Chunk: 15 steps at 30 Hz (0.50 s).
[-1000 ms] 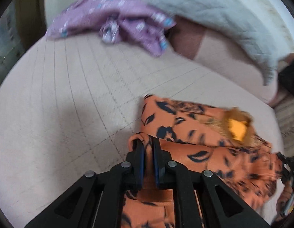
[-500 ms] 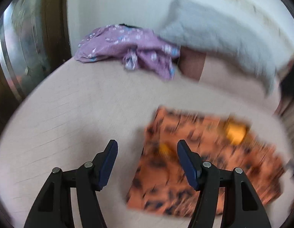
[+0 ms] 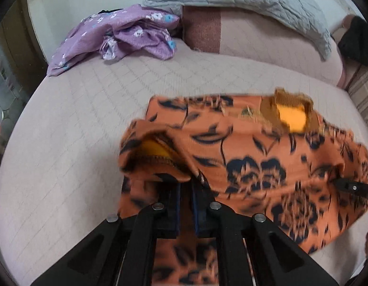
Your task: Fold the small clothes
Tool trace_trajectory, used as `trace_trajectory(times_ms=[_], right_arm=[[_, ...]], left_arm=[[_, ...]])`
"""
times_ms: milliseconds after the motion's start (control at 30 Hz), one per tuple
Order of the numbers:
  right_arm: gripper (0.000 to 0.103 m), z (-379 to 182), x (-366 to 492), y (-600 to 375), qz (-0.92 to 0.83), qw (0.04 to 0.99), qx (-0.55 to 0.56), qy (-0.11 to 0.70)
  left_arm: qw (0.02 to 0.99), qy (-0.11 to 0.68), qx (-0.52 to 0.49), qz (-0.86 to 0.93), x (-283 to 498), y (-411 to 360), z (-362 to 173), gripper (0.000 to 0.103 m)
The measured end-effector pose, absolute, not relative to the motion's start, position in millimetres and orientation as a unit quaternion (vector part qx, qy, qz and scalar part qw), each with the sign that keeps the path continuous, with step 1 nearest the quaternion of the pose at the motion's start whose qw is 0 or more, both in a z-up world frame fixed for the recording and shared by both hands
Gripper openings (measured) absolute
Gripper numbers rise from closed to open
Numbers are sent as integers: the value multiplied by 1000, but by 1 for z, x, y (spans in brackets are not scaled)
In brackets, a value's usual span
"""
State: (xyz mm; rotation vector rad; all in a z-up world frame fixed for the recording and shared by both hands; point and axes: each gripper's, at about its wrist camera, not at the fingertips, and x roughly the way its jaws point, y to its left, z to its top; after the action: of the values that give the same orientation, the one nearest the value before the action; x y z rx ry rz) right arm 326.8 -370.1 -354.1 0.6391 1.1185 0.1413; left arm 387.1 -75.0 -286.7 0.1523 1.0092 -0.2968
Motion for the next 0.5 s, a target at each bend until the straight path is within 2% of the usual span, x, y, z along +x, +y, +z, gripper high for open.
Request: trace_trajectory(times_ms=[100, 167, 267, 367, 500], right_arm=[[30, -345, 344, -381, 31, 828, 304, 470], [30, -334, 349, -397, 5, 855, 320, 408], [32, -319, 350, -415, -17, 878, 350, 325], [32, -313, 347, -422, -14, 880, 356, 314], [32, -314, 337, -428, -27, 871, 344, 348]], left_arm=[[875, 457, 60, -147, 402, -80, -283, 8], [892, 426, 35, -149, 408, -76, -274, 8], [910, 392, -7, -136, 411, -64, -261, 14], [910, 399, -4, -110, 418, -57, -261, 14], [896, 439, 13, -67, 418, -44, -267, 14]])
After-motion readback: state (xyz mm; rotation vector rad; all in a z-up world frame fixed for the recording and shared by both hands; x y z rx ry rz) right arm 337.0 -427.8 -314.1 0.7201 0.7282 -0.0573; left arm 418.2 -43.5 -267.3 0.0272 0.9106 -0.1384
